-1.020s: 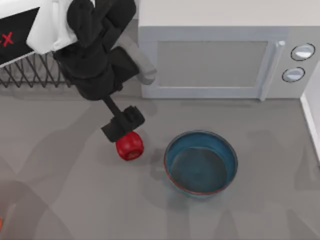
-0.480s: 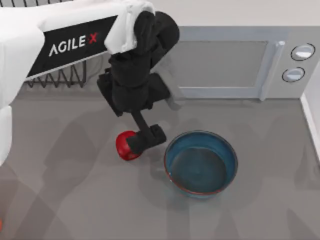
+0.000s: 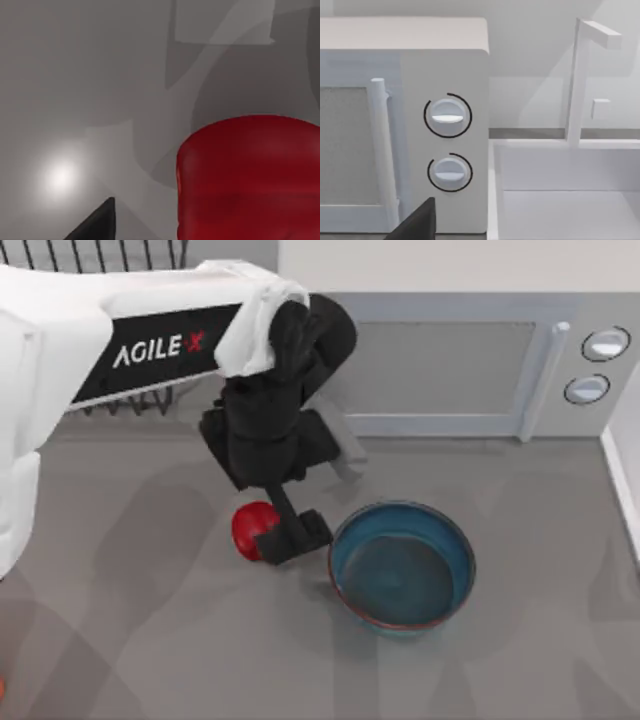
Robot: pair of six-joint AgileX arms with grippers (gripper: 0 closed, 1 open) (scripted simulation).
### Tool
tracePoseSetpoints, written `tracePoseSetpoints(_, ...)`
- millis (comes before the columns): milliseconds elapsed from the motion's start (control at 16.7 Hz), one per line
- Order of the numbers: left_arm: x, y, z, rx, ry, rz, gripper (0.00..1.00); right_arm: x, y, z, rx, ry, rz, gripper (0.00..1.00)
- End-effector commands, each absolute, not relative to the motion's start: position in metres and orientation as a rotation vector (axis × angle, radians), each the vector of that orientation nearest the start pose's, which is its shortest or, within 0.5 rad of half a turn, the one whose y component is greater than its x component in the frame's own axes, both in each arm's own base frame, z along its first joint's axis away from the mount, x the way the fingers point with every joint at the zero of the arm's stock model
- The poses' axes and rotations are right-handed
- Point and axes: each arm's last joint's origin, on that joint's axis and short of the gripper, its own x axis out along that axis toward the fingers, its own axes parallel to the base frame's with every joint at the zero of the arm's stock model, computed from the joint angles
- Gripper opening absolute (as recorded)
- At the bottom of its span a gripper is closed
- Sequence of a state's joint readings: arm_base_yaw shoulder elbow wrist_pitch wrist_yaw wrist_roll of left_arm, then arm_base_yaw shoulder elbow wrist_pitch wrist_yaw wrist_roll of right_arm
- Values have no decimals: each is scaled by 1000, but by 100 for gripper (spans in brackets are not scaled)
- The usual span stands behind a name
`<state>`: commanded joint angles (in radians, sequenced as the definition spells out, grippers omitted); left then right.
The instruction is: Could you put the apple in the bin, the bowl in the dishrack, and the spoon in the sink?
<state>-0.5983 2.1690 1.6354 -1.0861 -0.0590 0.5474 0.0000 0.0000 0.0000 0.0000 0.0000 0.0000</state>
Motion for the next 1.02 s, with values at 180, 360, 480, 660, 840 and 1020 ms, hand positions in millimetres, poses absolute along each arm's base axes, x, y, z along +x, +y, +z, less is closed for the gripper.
tracePoseSetpoints(180, 342, -225, 116, 943, 1429, -839, 100, 106, -1, 160, 0, 0, 0, 100)
tracePoseSetpoints(360, 341, -224, 109, 945, 1435, -841, 100, 106, -1, 160, 0, 0, 0, 100)
tracePoseSetpoints(480, 341, -224, 109, 945, 1435, -841, 100, 106, -1, 160, 0, 0, 0, 100)
tracePoseSetpoints(660, 341, -224, 109, 945, 1435, -841, 77, 106, -1, 160, 0, 0, 0, 100)
tracePoseSetpoints(840, 341, -224, 109, 945, 1435, -841, 55, 106, -1, 160, 0, 0, 0, 100)
tracePoseSetpoints(1020, 341, -224, 109, 945, 1435, -841, 32, 106, -1, 160, 0, 0, 0, 100)
